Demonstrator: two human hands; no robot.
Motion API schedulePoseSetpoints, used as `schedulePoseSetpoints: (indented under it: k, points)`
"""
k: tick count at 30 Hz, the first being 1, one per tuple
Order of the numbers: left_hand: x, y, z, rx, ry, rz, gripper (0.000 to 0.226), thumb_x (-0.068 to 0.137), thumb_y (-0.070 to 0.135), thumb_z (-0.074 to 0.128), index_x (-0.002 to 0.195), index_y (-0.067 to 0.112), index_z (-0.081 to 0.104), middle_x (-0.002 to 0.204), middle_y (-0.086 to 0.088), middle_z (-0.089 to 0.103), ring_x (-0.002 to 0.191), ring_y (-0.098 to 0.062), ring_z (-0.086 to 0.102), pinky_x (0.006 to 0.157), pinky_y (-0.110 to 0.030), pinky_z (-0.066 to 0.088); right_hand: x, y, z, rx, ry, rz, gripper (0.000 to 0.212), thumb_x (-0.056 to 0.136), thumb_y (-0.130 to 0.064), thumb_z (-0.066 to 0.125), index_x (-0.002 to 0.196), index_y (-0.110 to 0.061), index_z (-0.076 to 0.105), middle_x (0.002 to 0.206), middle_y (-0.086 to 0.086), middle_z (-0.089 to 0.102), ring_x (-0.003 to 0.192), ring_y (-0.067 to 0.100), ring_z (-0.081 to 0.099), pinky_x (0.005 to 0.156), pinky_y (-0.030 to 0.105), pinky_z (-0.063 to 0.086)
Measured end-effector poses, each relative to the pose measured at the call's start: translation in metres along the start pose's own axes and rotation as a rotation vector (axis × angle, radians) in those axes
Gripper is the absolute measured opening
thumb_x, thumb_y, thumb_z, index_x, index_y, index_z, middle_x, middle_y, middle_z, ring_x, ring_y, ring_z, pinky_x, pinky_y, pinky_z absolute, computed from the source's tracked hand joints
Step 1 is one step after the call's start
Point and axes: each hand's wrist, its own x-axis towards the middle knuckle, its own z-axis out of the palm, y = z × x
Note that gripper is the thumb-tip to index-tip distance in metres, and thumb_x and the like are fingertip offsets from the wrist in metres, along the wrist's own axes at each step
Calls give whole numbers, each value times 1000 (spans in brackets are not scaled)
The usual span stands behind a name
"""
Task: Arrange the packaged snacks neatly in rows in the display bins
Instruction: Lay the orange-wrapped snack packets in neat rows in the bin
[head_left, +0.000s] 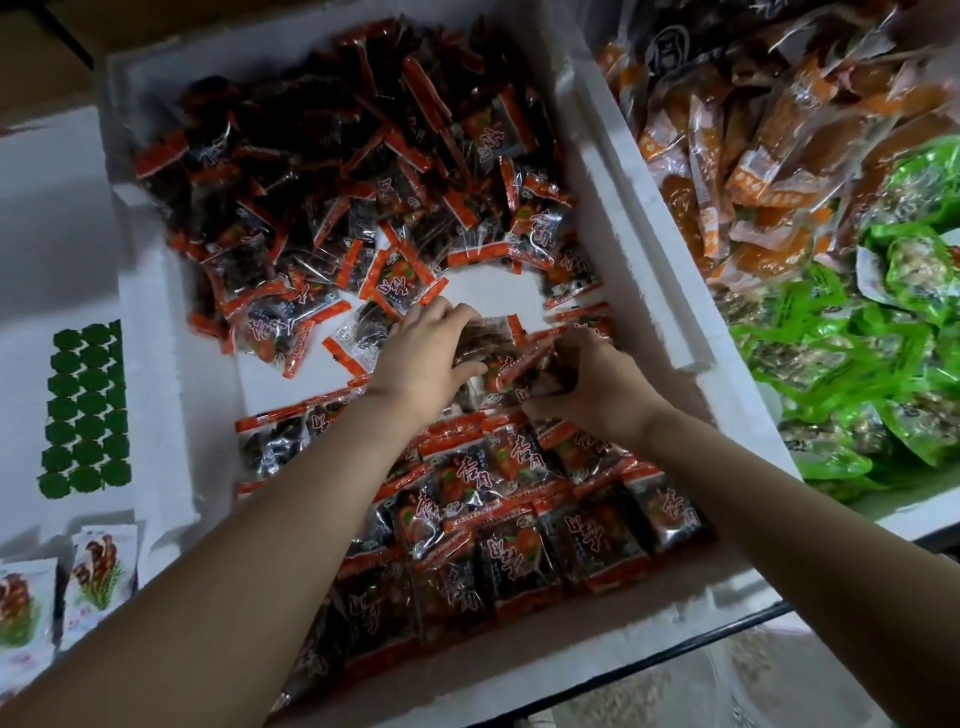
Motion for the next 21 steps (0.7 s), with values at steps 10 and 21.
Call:
schedulePoseSetpoints:
  k: [10,21]
  points:
    - [-27,17,-10,-711,235,-250,19,96,22,53,114,17,57,80,7,65,65,-15,65,57,-19,52,0,4,-19,-87,-210,32,33,76,-41,73,93,-13,68,75,-2,67,65,10,60,55,21,45]
    - [-62,51,-3,-1471,47,-454,10,95,5,51,105,5,48,107,-14,66,87,-22,71,81,-42,57,-35,-11,-27,867,52,97,28,84,-15,66,105,2,59,99,15,68,83,18,70,61,19,55]
